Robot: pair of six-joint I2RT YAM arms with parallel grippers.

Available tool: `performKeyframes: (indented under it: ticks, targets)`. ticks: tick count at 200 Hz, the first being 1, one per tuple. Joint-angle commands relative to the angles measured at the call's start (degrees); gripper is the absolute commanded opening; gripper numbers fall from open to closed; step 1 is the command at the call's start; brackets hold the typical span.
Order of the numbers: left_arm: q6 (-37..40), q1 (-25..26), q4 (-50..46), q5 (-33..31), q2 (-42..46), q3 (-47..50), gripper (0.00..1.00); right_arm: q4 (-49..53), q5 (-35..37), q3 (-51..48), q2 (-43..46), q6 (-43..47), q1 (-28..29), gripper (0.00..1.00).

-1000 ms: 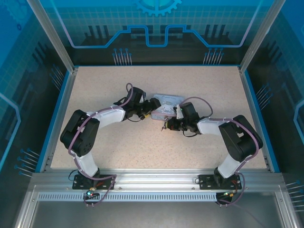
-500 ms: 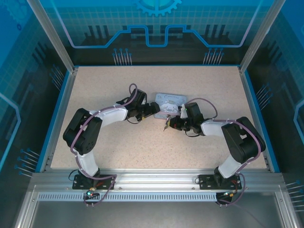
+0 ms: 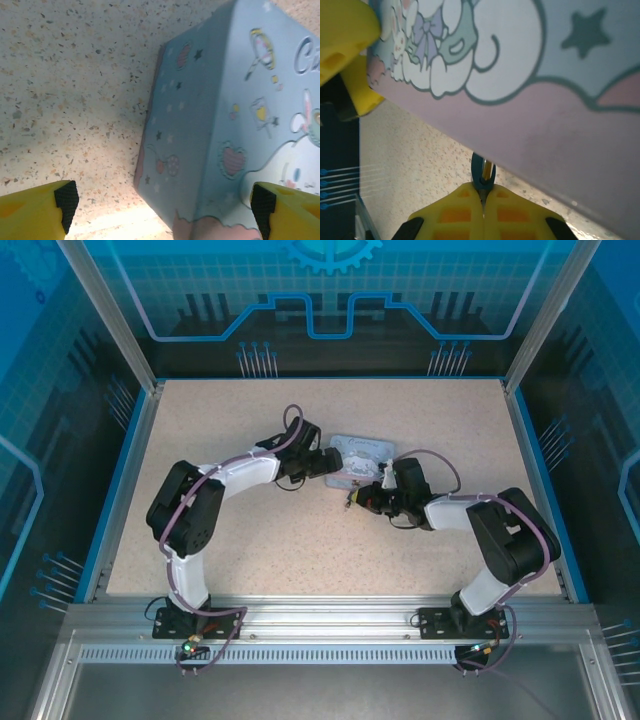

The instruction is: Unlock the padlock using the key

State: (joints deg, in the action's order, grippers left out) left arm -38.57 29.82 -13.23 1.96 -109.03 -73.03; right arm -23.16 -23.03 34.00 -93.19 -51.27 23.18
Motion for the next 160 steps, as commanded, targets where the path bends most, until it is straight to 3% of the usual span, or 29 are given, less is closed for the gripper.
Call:
performKeyframes:
  ticks: [1, 91, 149, 160]
  targets:
    - [1.3, 1.4, -3.8, -1.3, -1.7, 0.9, 0.89, -2.8, -0.3, -2.5, -3.0, -9.5, -1.3, 0.00]
    - [-3.0, 2.6, -2.5, 0.1, -4.2, 4.4, 0.78, -7.8, 5.8, -4.9, -5.1, -20.0, -1.1, 0.00]
    - [-4.1, 2.6, -1.9, 1.1, -3.9, 4.4, 0.78, -5.4, 8.1, -7.1, -0.1, -16.8, -1.5, 0.00]
    - [-4.3, 2.6, -1.8, 1.2, -3.8, 4.3, 0.78, -0.9, 8.7, -6.3, 2.2, -13.7, -1.7, 0.13]
